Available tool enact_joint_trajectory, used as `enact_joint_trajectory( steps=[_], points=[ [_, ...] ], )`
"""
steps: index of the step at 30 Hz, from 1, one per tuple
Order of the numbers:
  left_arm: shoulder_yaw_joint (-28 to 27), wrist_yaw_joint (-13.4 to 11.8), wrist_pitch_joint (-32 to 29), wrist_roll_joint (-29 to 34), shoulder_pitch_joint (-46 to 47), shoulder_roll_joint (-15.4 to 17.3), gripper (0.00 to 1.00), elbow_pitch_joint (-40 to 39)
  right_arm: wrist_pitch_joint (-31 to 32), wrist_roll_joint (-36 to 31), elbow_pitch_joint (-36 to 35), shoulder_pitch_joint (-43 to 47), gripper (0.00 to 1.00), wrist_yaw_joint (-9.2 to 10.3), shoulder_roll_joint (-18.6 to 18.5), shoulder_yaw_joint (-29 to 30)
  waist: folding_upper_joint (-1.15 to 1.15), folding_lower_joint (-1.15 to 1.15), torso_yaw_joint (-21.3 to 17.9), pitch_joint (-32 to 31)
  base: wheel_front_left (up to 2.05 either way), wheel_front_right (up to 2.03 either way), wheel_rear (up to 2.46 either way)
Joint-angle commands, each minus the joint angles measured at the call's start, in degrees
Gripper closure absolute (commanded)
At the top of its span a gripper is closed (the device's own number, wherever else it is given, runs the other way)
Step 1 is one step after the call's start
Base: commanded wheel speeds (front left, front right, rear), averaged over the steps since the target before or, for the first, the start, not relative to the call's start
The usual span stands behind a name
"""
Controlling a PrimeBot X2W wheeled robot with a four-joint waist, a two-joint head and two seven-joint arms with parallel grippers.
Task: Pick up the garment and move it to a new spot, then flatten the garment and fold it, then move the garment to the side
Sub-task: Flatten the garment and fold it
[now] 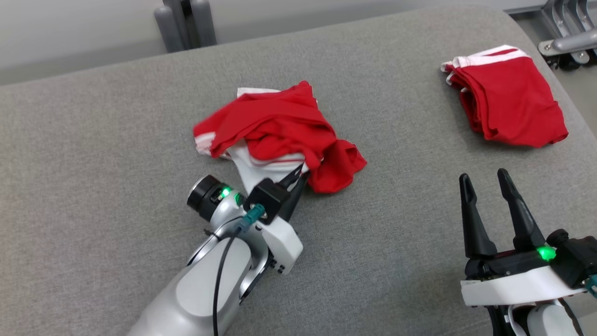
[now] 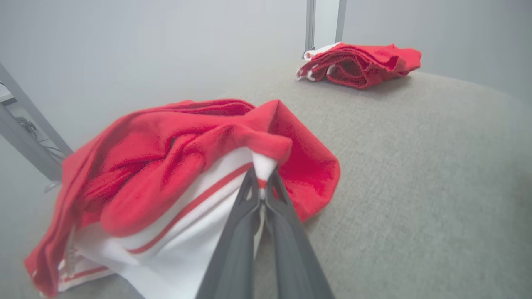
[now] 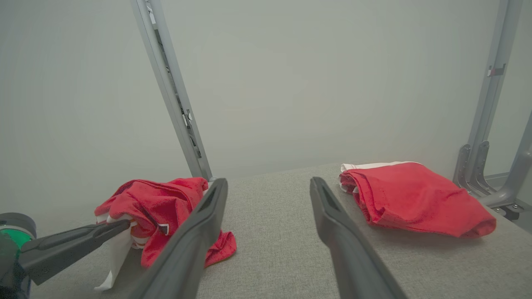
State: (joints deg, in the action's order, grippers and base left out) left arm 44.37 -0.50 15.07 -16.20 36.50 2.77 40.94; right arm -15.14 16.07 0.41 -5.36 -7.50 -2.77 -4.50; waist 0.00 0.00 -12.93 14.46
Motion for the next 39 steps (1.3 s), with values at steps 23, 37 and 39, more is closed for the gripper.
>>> enact_joint_trajectory(
  steps=[23, 37, 39],
  points=[
    [0.9, -5.9, 0.1, -40.2, 22.5, 0.3, 1.0, -21.8, 0.0, 1.4, 2.8, 3.2, 0.0, 0.02, -0.3, -2.8, 0.0, 0.0, -5.1, -9.0, 0.0, 0.0, 0.0],
    [-8.2, -3.6, 0.1, -32.5, 2.0, 2.4, 1.0, -10.9, 0.0, 2.0, 1.2, 4.4, 0.0, 0.02, -0.3, 0.2, 0.0, 0.0, 0.3, -6.7, 0.0, 0.0, 0.0],
    [-10.9, -3.2, 0.1, -30.7, -2.2, 3.7, 1.0, -11.4, 0.0, 1.8, 1.1, 4.3, 0.0, 0.02, -0.3, 0.5, 0.0, 0.0, 1.3, -6.6, 0.0, 0.0, 0.0]
  ],
)
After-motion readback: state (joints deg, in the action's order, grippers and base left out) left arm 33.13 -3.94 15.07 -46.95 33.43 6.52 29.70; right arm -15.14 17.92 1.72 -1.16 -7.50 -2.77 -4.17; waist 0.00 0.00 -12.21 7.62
